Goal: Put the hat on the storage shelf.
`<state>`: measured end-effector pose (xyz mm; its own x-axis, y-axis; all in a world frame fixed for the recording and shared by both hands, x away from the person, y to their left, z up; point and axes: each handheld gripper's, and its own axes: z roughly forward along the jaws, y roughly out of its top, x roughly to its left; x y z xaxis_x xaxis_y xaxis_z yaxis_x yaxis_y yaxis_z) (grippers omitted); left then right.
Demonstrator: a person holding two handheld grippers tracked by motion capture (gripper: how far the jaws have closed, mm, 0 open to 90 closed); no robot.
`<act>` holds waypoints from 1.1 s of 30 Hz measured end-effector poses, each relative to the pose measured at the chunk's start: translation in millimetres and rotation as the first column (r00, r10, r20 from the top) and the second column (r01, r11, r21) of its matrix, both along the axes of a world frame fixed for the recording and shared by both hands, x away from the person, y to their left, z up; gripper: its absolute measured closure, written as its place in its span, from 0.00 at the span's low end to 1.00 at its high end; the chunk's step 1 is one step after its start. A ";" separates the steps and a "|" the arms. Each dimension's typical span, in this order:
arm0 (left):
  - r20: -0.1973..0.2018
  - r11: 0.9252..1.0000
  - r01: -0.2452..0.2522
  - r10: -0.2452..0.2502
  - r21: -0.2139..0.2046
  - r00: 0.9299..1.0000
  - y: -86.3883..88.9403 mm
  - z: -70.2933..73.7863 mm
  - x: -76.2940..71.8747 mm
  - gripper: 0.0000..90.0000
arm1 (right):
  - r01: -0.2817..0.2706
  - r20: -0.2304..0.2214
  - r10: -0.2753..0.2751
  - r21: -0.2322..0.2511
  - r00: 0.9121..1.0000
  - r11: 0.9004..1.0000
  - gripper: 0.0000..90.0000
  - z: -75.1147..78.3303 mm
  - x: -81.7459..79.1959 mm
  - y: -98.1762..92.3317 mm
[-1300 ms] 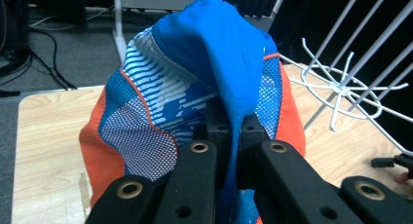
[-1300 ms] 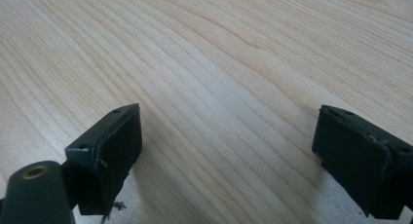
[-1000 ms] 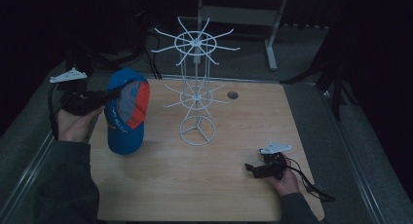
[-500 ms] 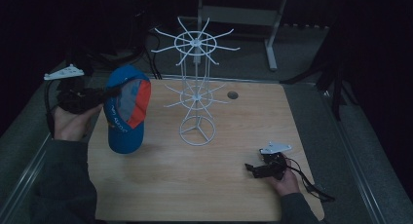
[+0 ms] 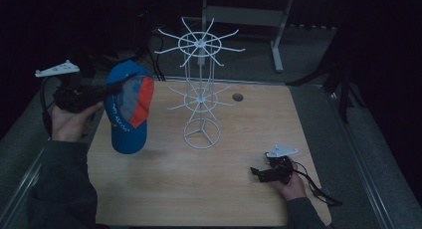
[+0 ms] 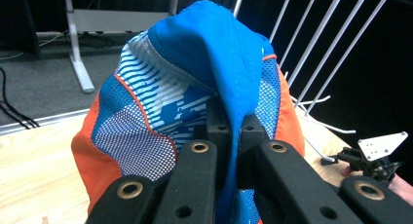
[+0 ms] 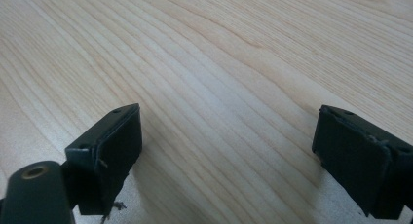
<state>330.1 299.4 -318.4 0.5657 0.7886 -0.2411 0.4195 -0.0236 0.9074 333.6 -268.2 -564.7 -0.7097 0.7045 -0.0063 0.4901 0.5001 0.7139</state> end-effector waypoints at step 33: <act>0.026 0.990 0.121 -0.119 -0.072 0.993 0.0 13.3 1.7 0.99 | -0.002 -0.002 0.002 0.000 1.000 1.000 0.12 0.1 -1.3 -0.5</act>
